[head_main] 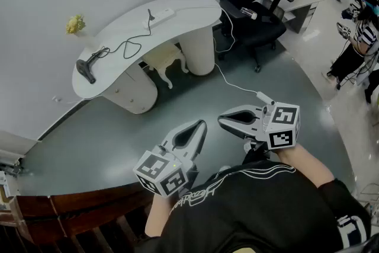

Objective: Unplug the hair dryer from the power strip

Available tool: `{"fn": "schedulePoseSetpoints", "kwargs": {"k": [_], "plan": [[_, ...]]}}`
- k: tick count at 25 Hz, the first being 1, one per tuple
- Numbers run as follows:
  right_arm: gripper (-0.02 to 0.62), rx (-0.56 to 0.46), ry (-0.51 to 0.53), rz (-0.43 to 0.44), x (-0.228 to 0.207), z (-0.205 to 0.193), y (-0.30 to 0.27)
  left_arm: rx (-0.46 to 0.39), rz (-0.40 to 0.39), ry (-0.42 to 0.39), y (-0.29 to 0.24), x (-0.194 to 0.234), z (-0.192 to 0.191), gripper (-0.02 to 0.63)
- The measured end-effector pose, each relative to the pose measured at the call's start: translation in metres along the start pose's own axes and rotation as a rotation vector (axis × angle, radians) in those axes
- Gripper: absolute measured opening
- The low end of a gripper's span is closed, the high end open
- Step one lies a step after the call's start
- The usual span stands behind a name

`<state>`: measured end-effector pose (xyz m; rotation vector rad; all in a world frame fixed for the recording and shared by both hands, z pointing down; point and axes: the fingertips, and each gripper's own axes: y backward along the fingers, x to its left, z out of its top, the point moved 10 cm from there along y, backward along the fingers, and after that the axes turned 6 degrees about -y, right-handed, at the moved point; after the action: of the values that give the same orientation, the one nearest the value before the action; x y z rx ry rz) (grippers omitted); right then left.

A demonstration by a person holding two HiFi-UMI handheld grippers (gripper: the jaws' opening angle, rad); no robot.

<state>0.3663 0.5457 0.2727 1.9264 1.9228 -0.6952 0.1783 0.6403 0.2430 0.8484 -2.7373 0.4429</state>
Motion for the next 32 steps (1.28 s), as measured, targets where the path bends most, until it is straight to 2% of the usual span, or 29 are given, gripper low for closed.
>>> {"fn": "schedulePoseSetpoints", "kwargs": {"k": [9, 16, 21, 28, 32], "plan": [[-0.003, 0.004, 0.015, 0.001, 0.002, 0.004, -0.013, 0.001, 0.018, -0.013, 0.012, 0.012, 0.003, 0.008], [-0.003, -0.026, -0.035, -0.022, 0.002, 0.005, -0.006, -0.003, 0.029, -0.013, 0.023, 0.009, 0.002, 0.008], [-0.002, -0.022, -0.062, -0.009, -0.006, -0.002, -0.006, 0.003, 0.026, 0.012, 0.017, 0.016, -0.004, 0.008], [-0.002, -0.033, -0.108, 0.015, -0.063, 0.012, -0.023, 0.044, 0.042, 0.021, -0.016, 0.053, 0.003, 0.008], [-0.002, -0.019, -0.133, 0.046, -0.110, 0.027, -0.041, 0.068, 0.073, 0.043, -0.046, 0.091, 0.013, 0.008]]}}
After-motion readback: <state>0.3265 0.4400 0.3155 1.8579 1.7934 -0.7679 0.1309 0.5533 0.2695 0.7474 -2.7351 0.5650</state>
